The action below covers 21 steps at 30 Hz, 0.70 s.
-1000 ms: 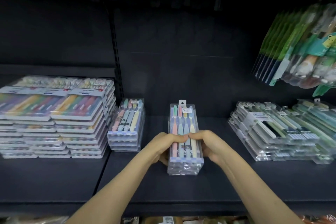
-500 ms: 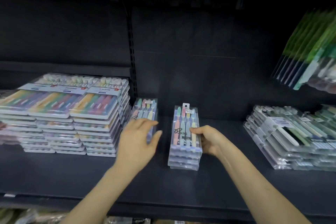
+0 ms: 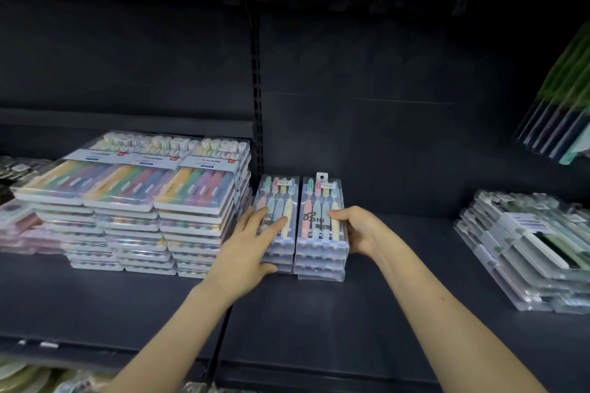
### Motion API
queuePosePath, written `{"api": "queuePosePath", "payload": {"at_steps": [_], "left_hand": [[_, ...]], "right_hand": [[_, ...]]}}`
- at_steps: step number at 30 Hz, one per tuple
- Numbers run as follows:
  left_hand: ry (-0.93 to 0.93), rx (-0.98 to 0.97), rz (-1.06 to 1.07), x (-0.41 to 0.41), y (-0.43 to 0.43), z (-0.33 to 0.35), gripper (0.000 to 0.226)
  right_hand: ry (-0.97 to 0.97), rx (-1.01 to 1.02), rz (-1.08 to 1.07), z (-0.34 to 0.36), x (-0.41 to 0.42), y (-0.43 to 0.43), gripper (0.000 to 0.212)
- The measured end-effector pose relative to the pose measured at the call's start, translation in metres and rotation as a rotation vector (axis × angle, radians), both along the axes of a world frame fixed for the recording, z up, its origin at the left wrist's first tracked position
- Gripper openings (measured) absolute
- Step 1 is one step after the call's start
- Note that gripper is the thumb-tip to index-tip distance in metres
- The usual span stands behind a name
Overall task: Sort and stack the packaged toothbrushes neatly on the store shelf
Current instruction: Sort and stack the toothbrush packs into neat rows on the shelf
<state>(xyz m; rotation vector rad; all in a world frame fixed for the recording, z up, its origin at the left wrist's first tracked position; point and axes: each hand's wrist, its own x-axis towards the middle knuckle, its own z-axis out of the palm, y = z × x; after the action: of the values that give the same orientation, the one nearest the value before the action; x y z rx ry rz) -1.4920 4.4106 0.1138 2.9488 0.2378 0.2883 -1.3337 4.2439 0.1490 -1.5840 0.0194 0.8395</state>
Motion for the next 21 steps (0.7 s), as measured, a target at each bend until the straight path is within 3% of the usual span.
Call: {"api": "queuePosePath", "payload": {"at_steps": [10, 15, 21], "left_hand": [[-0.064, -0.054, -0.013, 0.007, 0.003, -0.004, 0.083], [-0.063, -0.047, -0.020, 0.007, 0.002, -0.002, 0.082], [-0.037, 0.015, 0.010, 0.005, -0.001, 0.002, 0.085]], "right_hand": [[-0.060, 0.117, -0.007, -0.013, -0.012, -0.007, 0.032], [-0.194, 0.112, -0.028, -0.029, -0.036, -0.024, 0.076], [-0.323, 0.128, 0.098, -0.022, -0.058, -0.023, 0.042]]}}
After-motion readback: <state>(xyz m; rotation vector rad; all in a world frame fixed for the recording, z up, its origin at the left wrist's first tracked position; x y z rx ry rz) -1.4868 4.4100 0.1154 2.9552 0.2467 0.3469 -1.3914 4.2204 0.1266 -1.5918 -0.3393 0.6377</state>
